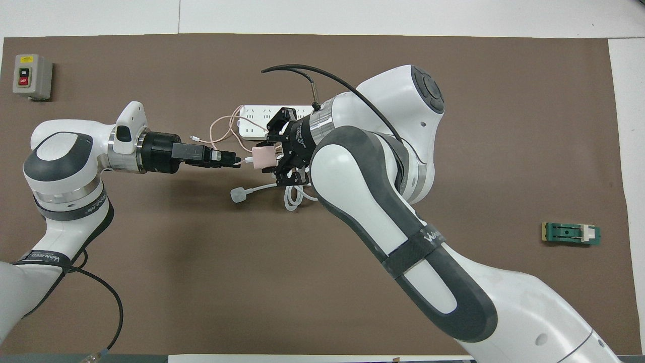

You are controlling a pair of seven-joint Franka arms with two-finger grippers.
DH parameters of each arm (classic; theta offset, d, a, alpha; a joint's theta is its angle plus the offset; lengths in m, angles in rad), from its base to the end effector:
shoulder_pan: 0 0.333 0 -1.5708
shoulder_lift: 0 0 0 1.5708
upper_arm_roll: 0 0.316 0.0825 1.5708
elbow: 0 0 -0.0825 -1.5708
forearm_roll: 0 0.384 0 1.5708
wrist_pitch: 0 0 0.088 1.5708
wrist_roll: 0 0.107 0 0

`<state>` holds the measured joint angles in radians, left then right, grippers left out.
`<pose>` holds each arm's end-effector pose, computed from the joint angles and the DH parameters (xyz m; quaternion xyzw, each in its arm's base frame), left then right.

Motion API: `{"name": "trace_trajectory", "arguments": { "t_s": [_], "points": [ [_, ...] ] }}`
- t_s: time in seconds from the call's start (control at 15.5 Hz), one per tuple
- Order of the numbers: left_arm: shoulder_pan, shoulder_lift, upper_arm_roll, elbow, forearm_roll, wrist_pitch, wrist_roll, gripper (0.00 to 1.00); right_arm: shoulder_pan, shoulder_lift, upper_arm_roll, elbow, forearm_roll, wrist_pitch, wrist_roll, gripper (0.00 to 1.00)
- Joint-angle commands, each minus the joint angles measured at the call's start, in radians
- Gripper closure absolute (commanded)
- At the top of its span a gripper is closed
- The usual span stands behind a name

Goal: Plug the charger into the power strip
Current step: 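Grasp the pink charger with the left gripper beside the right gripper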

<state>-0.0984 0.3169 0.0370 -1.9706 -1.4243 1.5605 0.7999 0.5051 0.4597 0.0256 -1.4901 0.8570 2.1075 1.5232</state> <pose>0.5678 -0.1431 0.3474 0.7410 -0.0908 -0.0305 0.6646 0.5970 0.3879 0.4379 -0.7071 0.5935 0.2864 0.2564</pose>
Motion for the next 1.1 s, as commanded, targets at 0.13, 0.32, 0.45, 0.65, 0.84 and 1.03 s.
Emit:
{"name": "trace_trajectory", "arguments": {
  "t_s": [0.13, 0.32, 0.45, 0.65, 0.84, 1.03],
  "points": [
    [-0.038, -0.062, 0.008, -0.105, -0.108, 0.030, 0.022, 0.00, -0.014, 0.017, 0.000, 0.033, 0.024, -0.024, -0.025, 1.00],
    [-0.064, -0.065, 0.009, -0.116, -0.151, 0.058, 0.022, 0.00, -0.017, 0.017, 0.000, 0.034, 0.024, -0.023, -0.023, 1.00],
    [-0.089, -0.065, 0.011, -0.114, -0.182, 0.062, 0.022, 0.00, -0.016, 0.017, 0.000, 0.033, 0.025, -0.020, -0.021, 1.00],
    [-0.106, -0.064, 0.009, -0.114, -0.193, 0.079, 0.024, 0.00, -0.016, 0.017, -0.001, 0.033, 0.024, -0.020, -0.021, 1.00],
    [-0.112, -0.064, 0.009, -0.112, -0.209, 0.095, 0.024, 0.00, -0.016, 0.017, -0.001, 0.033, 0.025, -0.018, -0.021, 1.00],
    [-0.112, -0.064, 0.009, -0.113, -0.216, 0.101, 0.024, 0.14, -0.016, 0.017, 0.000, 0.033, 0.025, -0.018, -0.020, 1.00]
  ]
}}
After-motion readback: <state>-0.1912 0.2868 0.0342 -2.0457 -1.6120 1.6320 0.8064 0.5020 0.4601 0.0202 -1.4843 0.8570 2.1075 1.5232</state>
